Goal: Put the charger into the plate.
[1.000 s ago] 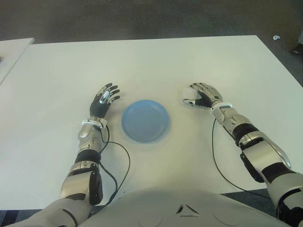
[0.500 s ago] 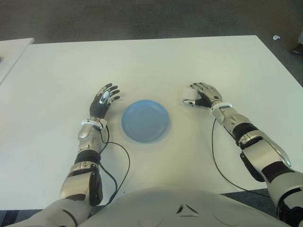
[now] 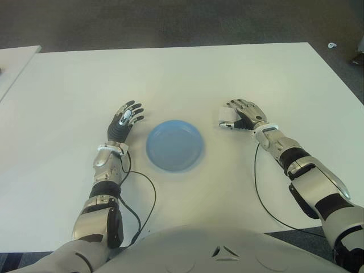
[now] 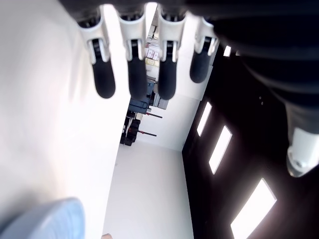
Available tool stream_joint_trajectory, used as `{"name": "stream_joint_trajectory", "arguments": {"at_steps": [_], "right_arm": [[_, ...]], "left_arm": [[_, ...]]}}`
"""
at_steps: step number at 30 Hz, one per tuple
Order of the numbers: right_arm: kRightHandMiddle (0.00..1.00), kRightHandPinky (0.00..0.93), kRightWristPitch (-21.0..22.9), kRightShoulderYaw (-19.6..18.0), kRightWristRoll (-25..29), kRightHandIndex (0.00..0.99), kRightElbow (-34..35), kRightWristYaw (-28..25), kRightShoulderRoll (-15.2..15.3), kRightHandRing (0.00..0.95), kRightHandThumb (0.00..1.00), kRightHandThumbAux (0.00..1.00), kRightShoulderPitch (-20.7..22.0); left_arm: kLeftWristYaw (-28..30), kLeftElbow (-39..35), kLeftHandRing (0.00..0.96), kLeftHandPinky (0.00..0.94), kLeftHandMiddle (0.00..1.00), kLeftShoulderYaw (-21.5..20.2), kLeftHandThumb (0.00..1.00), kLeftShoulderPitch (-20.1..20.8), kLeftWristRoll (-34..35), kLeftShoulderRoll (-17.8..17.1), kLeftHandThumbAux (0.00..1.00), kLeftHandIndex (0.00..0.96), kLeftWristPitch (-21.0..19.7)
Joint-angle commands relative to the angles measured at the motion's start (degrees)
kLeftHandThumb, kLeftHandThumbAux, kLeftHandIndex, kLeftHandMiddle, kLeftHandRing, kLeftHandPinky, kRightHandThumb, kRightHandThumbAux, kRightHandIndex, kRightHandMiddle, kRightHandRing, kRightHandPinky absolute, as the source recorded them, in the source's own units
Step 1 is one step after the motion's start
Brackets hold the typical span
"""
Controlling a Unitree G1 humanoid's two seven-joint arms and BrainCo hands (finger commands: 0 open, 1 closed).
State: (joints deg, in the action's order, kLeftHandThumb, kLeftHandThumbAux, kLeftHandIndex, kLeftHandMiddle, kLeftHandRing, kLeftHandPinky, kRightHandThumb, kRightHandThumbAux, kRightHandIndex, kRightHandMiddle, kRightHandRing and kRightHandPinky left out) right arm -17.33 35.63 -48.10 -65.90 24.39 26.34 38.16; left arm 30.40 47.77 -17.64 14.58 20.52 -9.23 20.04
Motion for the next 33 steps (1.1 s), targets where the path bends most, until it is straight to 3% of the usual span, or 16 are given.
{"name": "stream_joint_trajectory", "arguments": {"at_steps": [1, 22, 33], "right_arm": [[0.000, 0.000, -0.72, 1.34, -1.17, 0.000, -0.13, -0.48, 1.05, 0.000, 0.326, 0.140, -1.12], [0.000, 0.000, -5.52, 5.00, -3.45, 0.000, 4.34, -5.88, 5.68, 0.000, 0.279, 0.131, -0.85], [0.000, 0.000, -8.20, 5.03, -3.13, 0.000, 6.53, -9.12, 7.36, 0.000, 0.267, 0.130, -1.15]], "left_arm": [[-0.79, 1.43, 0.263, 0.288, 0.248, 0.16, 0.011, -2.82, -0.33, 0.96, 0.522, 0.202, -2.51], [-1.74, -0.49, 0.259, 0.291, 0.243, 0.85, 0.009, -3.84, -1.09, 1.93, 0.510, 0.201, -1.76], [-1.42, -1.06, 0.252, 0.278, 0.236, 0.90, 0.008, -4.09, -0.57, 2.32, 0.501, 0.197, -2.32]]}}
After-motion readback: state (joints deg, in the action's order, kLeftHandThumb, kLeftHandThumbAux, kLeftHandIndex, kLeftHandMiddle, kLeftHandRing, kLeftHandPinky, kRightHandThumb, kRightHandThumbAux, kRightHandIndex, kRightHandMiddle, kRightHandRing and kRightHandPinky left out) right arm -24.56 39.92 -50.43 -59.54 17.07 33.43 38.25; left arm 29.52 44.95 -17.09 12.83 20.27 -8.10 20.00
